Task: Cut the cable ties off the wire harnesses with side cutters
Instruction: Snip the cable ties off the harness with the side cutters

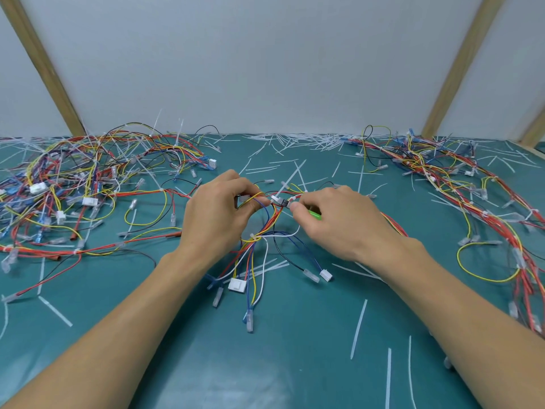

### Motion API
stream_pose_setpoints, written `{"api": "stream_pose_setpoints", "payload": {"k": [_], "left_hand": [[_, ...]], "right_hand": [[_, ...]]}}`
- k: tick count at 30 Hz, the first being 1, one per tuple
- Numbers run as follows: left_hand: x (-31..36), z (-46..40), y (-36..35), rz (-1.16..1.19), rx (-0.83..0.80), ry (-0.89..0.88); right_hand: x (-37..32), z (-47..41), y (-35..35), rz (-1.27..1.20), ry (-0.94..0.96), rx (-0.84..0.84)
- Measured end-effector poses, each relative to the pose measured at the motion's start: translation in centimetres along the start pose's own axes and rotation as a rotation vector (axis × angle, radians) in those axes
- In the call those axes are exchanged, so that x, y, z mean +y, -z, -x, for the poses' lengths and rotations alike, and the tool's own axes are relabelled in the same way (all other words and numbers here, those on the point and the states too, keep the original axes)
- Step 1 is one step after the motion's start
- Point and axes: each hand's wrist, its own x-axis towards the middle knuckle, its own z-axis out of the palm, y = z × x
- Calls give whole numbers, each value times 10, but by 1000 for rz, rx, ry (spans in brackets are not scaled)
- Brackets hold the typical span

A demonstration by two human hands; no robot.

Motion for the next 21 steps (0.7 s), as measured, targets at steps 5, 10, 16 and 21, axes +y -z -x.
{"api": "stream_pose_setpoints", "payload": {"k": [5,10,16,21], "left_hand": [[2,0,0,14,3,-6],[2,1,-1,3,-4,1],[0,1,-2,-12,-8,-2],[1,2,-2,-5,-16,-14]], "right_hand": [[1,1,2,-87,9,-45],[1,0,0,-136,12,-60],[3,-2,-3,-135,-4,-61],[5,-3,-5,-98,-1,-50]]}}
